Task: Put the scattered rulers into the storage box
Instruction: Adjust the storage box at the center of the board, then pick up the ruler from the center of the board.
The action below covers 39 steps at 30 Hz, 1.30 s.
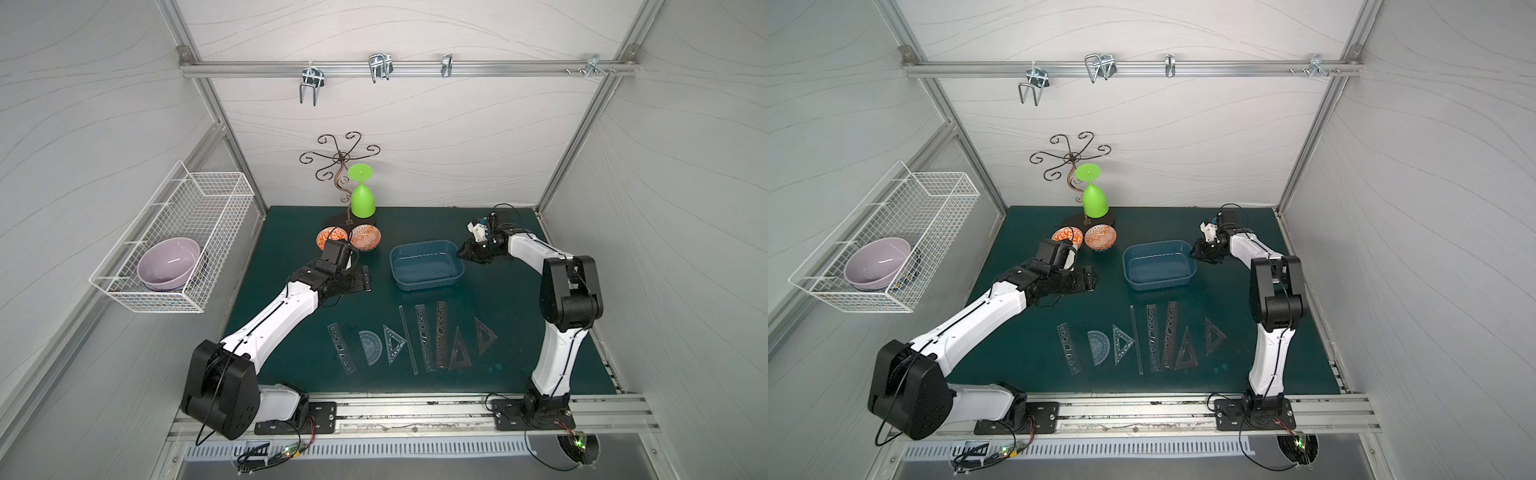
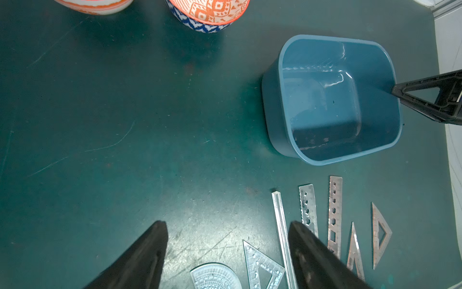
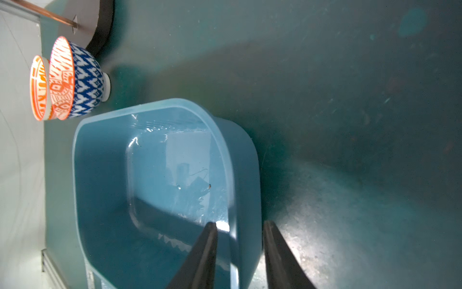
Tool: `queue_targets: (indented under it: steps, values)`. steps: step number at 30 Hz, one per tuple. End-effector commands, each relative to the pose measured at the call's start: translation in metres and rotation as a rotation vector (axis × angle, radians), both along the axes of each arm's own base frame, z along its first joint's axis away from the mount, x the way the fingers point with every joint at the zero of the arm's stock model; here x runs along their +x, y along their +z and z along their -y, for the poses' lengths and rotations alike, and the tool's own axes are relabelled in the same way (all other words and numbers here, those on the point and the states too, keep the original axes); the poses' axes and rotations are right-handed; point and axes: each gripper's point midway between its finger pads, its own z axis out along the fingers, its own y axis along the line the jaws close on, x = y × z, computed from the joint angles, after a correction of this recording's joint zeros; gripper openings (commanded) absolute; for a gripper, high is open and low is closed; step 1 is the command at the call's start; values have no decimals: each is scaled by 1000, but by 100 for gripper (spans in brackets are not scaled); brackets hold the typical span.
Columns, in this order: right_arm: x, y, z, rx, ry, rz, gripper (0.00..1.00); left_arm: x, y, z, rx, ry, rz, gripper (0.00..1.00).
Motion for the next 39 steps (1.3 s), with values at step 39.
queue_targets:
  steps: [39]
  values:
    - [-282, 38, -102, -401, 343, 100, 50, -79, -1, -56, 58, 51, -139, 79]
